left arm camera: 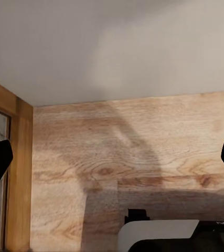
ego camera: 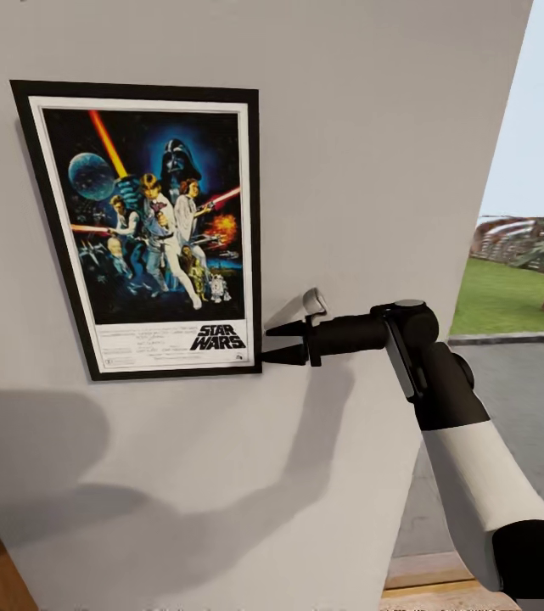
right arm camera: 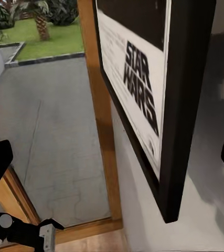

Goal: Pick up the poster from the kitchen countertop and hang it on one of the wall nails in the kitchen.

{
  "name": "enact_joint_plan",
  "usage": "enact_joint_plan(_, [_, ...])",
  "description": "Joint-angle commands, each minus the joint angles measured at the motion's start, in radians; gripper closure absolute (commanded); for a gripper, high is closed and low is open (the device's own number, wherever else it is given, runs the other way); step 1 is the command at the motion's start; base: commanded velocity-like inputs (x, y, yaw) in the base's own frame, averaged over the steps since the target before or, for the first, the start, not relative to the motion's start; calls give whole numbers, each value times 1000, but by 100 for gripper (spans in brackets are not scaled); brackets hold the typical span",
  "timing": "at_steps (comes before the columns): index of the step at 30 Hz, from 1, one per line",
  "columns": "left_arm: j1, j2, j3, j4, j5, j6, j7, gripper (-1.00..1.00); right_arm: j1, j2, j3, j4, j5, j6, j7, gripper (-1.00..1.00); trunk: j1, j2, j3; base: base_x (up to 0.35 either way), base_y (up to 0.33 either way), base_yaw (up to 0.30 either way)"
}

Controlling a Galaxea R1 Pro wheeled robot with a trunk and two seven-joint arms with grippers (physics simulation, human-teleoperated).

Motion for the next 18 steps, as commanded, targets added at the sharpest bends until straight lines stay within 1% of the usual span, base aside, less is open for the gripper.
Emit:
enact_joint_plan(1, [1,0,1,-1,0,-2,0,-100,0,-1,1,0,1,10,4,-100,0,-1,0,-159,-86,0])
enact_joint_plan(8, [1,-1,1,-1,0,-2,-1,-100,0,-1,1,-1,1,10,4,-100,0,-1,0,-230,-112,0])
enact_joint_plan(12, [1,-1,1,-1,0,-2,-1,-100,0,-1,1,-1,1,11,4,-100,0,-1,0,-137,-36,0])
enact_joint_plan(16, [1,-1,1,-2,0,-2,0,-100,0,-1,2,-1,1,10,4,-100,0,-1,0,-263,-6,0])
enact_joint_plan(18, [1,0,1,-2,0,-2,0,-100,0,-1,2,-1,1,9,4,-100,0,-1,0,-154,-1,0])
